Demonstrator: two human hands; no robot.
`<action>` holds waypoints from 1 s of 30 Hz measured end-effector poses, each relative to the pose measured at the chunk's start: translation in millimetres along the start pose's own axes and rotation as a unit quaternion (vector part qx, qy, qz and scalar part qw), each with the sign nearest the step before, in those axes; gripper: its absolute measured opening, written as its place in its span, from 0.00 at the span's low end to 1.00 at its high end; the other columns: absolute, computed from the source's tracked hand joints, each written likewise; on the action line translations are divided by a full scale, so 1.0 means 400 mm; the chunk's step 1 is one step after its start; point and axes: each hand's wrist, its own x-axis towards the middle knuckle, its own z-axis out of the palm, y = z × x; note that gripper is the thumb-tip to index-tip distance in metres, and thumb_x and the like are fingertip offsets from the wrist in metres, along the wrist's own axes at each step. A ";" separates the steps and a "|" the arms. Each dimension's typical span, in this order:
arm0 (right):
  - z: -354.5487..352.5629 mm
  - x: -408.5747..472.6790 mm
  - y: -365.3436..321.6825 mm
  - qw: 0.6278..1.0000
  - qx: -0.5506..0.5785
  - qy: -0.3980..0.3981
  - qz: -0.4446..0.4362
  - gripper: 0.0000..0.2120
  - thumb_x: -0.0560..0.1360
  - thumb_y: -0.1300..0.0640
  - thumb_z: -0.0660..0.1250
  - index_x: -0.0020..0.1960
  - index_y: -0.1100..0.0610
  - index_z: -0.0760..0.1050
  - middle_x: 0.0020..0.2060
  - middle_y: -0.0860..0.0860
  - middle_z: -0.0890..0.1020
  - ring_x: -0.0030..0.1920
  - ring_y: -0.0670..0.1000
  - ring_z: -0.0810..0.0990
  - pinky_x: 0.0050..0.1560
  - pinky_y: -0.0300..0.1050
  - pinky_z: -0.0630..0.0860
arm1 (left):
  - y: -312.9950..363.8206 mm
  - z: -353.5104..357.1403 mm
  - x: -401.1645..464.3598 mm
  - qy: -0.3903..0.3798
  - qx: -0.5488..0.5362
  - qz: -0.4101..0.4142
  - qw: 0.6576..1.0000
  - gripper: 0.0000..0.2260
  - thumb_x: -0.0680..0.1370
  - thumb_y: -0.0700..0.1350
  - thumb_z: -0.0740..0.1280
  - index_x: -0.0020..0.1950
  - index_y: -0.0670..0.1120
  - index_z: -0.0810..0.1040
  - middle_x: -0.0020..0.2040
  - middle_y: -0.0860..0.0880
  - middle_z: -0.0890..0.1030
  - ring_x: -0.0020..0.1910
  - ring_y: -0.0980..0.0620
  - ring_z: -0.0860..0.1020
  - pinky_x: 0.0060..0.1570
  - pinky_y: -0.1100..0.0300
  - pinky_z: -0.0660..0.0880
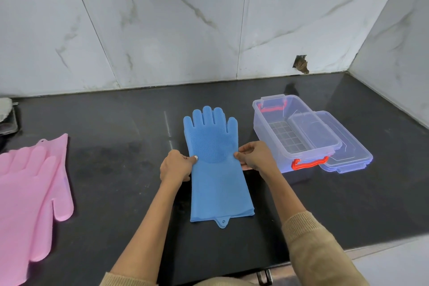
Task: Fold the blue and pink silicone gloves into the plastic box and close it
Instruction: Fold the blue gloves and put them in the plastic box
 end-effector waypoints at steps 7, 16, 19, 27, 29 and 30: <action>0.056 -0.024 -0.034 0.996 -0.054 -0.074 -0.018 0.07 0.74 0.60 0.68 0.51 0.59 0.73 0.46 0.56 0.82 0.38 0.50 0.82 0.47 0.46 0.82 | -0.037 -0.064 -0.004 0.013 -0.002 -0.015 1.000 0.15 0.77 0.46 0.66 0.32 0.42 0.70 0.40 0.42 0.82 0.43 0.40 0.83 0.50 0.48 0.80; 0.075 -0.028 -0.042 0.992 -0.088 -0.087 -0.022 0.08 0.71 0.61 0.73 0.39 0.55 0.73 0.36 0.49 0.80 0.34 0.46 0.81 0.36 0.37 0.78 | -0.095 -0.098 -0.030 0.080 -0.041 -0.011 0.996 0.10 0.68 0.47 0.77 0.33 0.44 0.79 0.32 0.47 0.82 0.31 0.51 0.82 0.35 0.57 0.81; 0.074 -0.031 -0.047 0.992 -0.087 -0.096 -0.014 0.10 0.71 0.61 0.73 0.39 0.54 0.72 0.36 0.49 0.79 0.34 0.46 0.81 0.33 0.35 0.76 | -0.097 -0.099 -0.022 0.076 -0.041 -0.007 0.996 0.10 0.68 0.46 0.77 0.32 0.44 0.79 0.31 0.48 0.82 0.30 0.53 0.81 0.30 0.62 0.78; 0.089 -0.073 -0.013 0.953 -0.193 -0.020 -0.233 0.07 0.69 0.68 0.64 0.37 0.58 0.72 0.35 0.51 0.79 0.35 0.48 0.78 0.39 0.44 0.77 | -0.126 -0.075 -0.056 0.163 0.067 0.191 0.966 0.06 0.70 0.42 0.73 0.36 0.45 0.78 0.34 0.53 0.80 0.35 0.54 0.78 0.33 0.60 0.73; 0.085 -0.076 0.009 0.912 -0.249 -0.037 -0.324 0.08 0.70 0.69 0.59 0.39 0.59 0.74 0.36 0.51 0.78 0.38 0.50 0.77 0.42 0.44 0.77 | -0.153 -0.075 -0.052 0.116 0.117 0.268 0.949 0.04 0.75 0.39 0.68 0.41 0.46 0.81 0.40 0.52 0.82 0.41 0.53 0.78 0.42 0.59 0.75; 0.080 -0.074 0.019 0.895 -0.275 -0.044 -0.349 0.07 0.71 0.68 0.60 0.40 0.59 0.74 0.36 0.50 0.78 0.38 0.50 0.76 0.41 0.42 0.74 | -0.168 -0.080 -0.047 0.097 0.139 0.297 0.940 0.06 0.76 0.38 0.65 0.44 0.45 0.81 0.42 0.51 0.82 0.43 0.53 0.77 0.48 0.58 0.75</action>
